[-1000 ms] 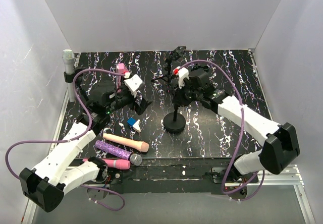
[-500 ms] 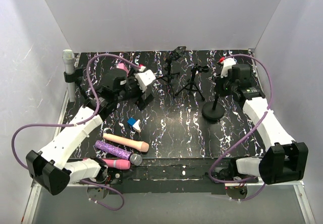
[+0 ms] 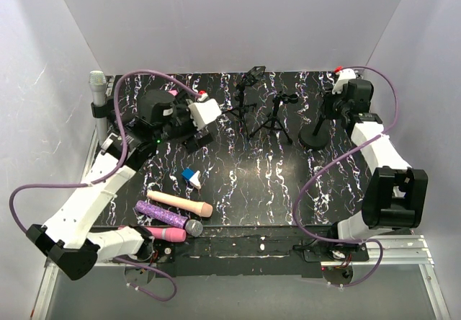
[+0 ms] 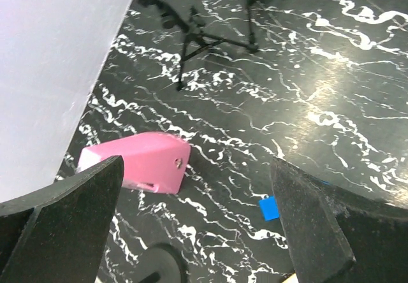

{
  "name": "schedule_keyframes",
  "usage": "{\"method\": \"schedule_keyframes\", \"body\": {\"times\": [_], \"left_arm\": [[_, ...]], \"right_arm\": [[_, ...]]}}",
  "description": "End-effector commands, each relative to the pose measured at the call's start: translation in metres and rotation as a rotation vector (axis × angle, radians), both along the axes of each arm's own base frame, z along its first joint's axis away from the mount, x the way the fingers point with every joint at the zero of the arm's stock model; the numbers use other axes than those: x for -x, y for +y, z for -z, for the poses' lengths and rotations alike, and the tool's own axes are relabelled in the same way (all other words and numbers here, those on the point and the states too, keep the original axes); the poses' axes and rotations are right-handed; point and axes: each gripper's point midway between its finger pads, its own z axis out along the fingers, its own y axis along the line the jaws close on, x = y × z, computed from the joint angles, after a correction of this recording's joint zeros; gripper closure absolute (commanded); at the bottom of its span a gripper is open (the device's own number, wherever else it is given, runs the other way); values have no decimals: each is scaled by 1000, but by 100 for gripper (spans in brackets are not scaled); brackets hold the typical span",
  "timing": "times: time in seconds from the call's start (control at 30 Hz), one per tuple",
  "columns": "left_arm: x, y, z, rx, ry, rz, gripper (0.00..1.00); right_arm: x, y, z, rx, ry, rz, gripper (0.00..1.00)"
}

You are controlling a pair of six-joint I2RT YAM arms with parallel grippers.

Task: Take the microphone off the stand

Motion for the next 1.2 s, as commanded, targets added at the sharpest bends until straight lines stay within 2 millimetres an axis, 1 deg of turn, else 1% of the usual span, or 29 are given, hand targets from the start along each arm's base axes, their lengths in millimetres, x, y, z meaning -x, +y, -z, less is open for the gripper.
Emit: {"method": "schedule_keyframes", "body": {"times": [0.0,0.07,0.1,0.17,0.23,0.27,0.3,0.37,0.4,0.47,0.5,0.53,0.57,0.6,0.63,0.67,0.7,0.73,0.8,0.87,0.9,0.97,1.0,1.03,1.13,1.17], "left_arm": [[-8,35,-49,55,-111,-144,2],[-17,55,-65,130,-129,-255,2],[-26,74,-74,182,-133,-372,2],[-34,102,-92,245,-149,-492,2],[-37,129,-105,265,-191,-586,2],[-38,148,-110,261,-219,-645,2],[-37,160,-114,266,-235,-691,2],[-32,196,-118,287,-254,-827,2],[-28,209,-116,313,-244,-887,2],[-18,227,-108,348,-223,-954,2],[-13,230,-103,370,-208,-965,2],[-9,246,-96,398,-188,-1028,2],[-6,254,-89,422,-159,-1068,2],[-8,257,-78,427,-118,-1078,2],[-9,260,-63,410,-67,-1095,2],[-13,256,-53,391,-30,-1055,2],[-14,260,-45,371,-38,-1051,2],[-14,270,-44,356,-81,-1080,2],[-15,278,-29,280,-83,-1084,2],[-19,282,-17,247,-62,-1085,2],[-21,285,-15,241,-66,-1088,2],[-29,289,-7,262,-48,-1089,2],[-37,294,-2,286,-48,-1099,2],[-44,299,10,299,-31,-1113,2],[-62,321,25,331,-59,-1176,2],[-66,327,27,333,-70,-1182,2]], "right_arm": [[-20,8,-36,-76,-48,-6,55],[-12,13,-42,-90,-25,-30,42],[-6,15,-50,-89,-21,-41,36],[4,14,-71,-68,-39,-64,30],[12,7,-91,-58,-64,-43,24],[16,3,-100,-60,-74,-24,22],[19,0,-108,-67,-82,-11,22],[28,0,-121,-84,-87,1,22],[32,1,-124,-90,-88,-1,22],[37,5,-133,-115,-104,-4,22],[38,8,-137,-136,-113,-11,22],[38,10,-139,-144,-113,-23,21],[36,13,-142,-154,-116,-33,19],[34,14,-148,-167,-121,-36,19],[32,16,-154,-176,-131,-45,19],[30,18,-159,-180,-138,-56,18],[29,21,-166,-186,-152,-72,18],[29,23,-172,-190,-165,-86,18],[30,27,-176,-197,-172,-108,18],[34,32,-175,-206,-161,-143,17],[35,35,-175,-211,-157,-159,17],[38,39,-173,-221,-142,-180,17],[39,41,-172,-228,-133,-190,16],[39,44,-173,-236,-130,-205,16],[40,49,-179,-247,-128,-233,14],[40,52,-179,-244,-122,-240,14]]}}
